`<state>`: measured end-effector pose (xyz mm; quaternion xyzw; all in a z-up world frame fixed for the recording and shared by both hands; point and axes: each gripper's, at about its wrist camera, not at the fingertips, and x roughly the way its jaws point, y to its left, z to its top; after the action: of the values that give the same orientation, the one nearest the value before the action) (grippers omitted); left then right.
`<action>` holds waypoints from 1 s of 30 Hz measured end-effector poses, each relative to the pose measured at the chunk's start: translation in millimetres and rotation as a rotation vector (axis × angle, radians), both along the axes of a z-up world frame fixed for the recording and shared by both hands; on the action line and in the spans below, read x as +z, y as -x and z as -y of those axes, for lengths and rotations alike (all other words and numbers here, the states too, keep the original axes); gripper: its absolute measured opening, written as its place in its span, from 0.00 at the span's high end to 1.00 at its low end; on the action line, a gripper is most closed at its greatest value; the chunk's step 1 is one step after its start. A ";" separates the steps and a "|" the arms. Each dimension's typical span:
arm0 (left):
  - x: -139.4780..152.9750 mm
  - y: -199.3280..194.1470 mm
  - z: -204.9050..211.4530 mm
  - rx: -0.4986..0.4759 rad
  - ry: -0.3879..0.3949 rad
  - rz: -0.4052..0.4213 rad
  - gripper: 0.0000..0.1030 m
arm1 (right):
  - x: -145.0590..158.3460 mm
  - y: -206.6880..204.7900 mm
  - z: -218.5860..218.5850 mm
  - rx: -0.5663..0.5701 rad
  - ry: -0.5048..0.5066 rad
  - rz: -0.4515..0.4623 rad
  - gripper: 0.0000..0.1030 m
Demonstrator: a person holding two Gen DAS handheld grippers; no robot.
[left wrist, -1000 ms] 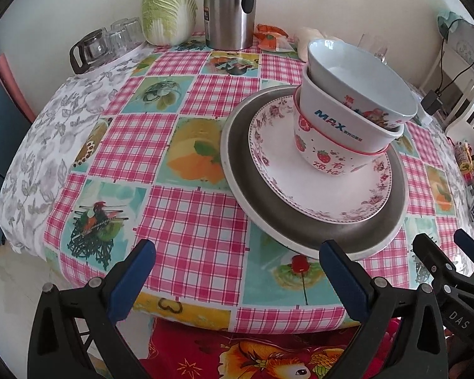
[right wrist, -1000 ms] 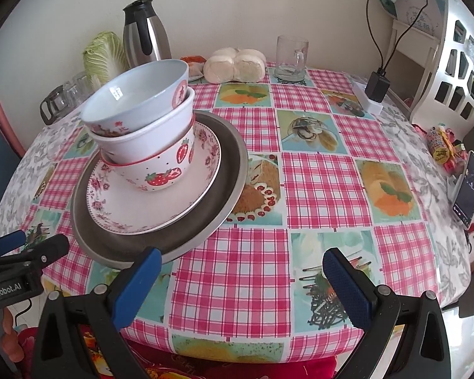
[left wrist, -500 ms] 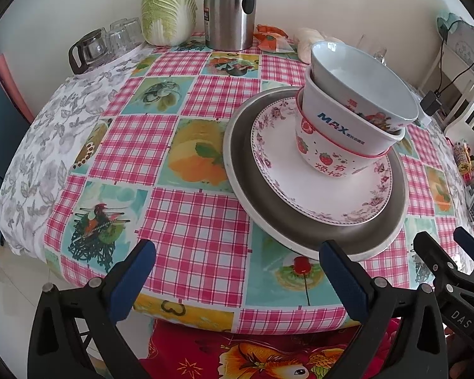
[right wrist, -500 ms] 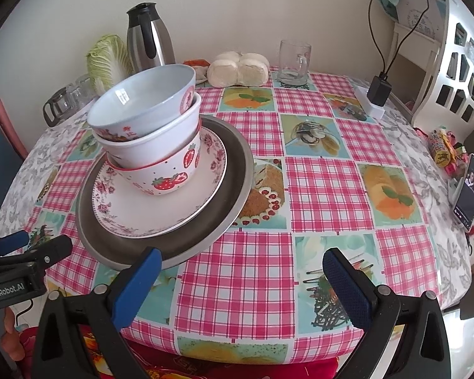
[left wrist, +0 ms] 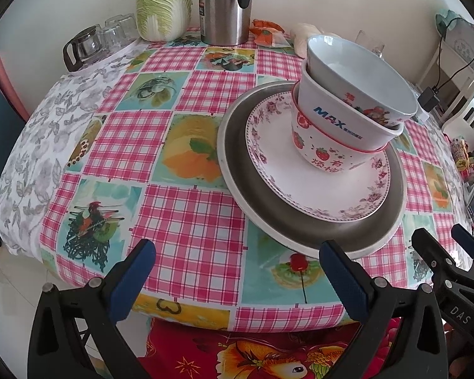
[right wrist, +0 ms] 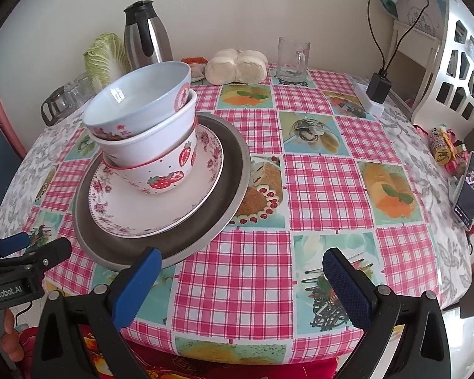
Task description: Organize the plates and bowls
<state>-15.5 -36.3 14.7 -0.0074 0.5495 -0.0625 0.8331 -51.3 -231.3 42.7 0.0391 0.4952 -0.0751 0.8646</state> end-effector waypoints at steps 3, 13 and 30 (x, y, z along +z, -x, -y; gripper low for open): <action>-0.2 -0.2 -0.1 -0.002 0.001 -0.004 0.00 | 0.0 0.1 0.3 0.000 0.000 -0.001 0.00; -1.1 -1.2 -2.0 0.004 0.013 -0.015 0.00 | -2.6 0.6 0.7 -0.002 0.000 -0.006 0.00; -4.7 -3.0 -1.6 0.007 0.014 -0.036 0.00 | -5.8 -1.8 1.3 -0.002 -0.005 -0.016 0.00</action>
<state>-12.6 -34.8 10.0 -0.0161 0.5641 -0.0632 0.8231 -49.5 -232.5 37.0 0.0411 0.5025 -0.0749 0.8603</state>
